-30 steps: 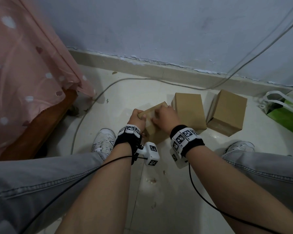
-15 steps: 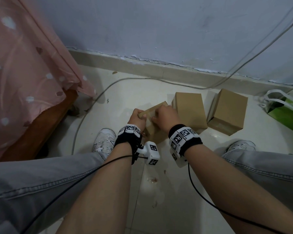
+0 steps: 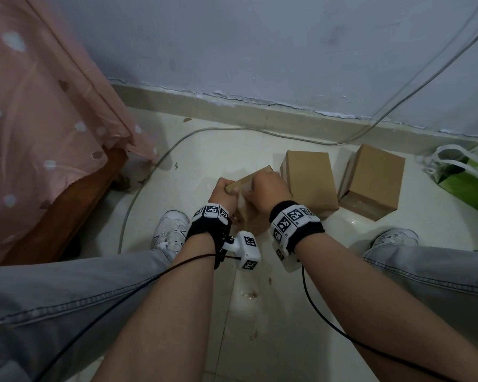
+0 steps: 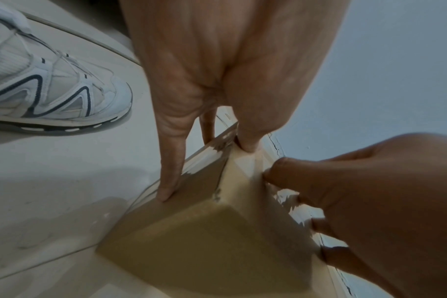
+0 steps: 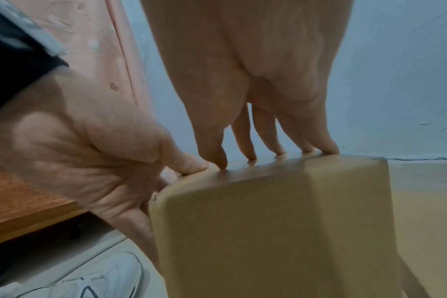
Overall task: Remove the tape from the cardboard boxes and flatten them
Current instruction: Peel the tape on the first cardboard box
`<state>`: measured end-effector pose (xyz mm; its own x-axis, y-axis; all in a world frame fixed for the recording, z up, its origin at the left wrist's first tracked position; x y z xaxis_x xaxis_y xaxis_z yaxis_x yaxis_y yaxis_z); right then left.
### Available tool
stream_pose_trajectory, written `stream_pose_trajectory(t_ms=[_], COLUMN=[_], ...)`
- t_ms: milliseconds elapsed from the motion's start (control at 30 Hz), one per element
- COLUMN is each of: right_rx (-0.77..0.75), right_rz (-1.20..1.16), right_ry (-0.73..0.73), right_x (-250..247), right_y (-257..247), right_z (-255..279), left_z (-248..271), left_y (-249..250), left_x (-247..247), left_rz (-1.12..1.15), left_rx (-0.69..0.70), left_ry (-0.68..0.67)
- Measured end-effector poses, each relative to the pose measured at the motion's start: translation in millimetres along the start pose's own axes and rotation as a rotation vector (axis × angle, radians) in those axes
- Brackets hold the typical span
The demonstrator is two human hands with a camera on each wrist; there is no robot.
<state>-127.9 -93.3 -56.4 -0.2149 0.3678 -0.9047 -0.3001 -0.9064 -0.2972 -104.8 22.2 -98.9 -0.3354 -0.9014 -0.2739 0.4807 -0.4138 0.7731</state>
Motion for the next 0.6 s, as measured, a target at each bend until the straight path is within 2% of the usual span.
stream_pose_trajectory(t_ms=[267,433,600], right_rx=[0.004,0.012,-0.019], right_rz=[0.184,0.057,0.076], right_ry=[0.008,0.047,0.048], right_x=[2,-2,-2], right_y=[-12,-2,-6], right_z=[10,6,9], left_z=[0,-1,-1], left_y=[0,-1,0], left_x=[-1,0,-1], left_rz=[-0.024,-0.015,0.014], left_rx=[0.008,0.011,-0.005], left_ry=[-0.02,-0.002,-0.014])
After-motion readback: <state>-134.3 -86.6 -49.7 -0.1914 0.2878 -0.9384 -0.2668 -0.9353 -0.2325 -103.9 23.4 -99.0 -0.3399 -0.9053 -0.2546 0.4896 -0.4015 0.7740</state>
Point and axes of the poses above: each hand's wrist, its own z-axis away from the middle knuckle, its own x-axis out of the palm, y = z × x, the point moved 1 cm from there along -z, towards the middle knuckle, and after that the axes turned 1 degree about z, right-handed, at the moved point
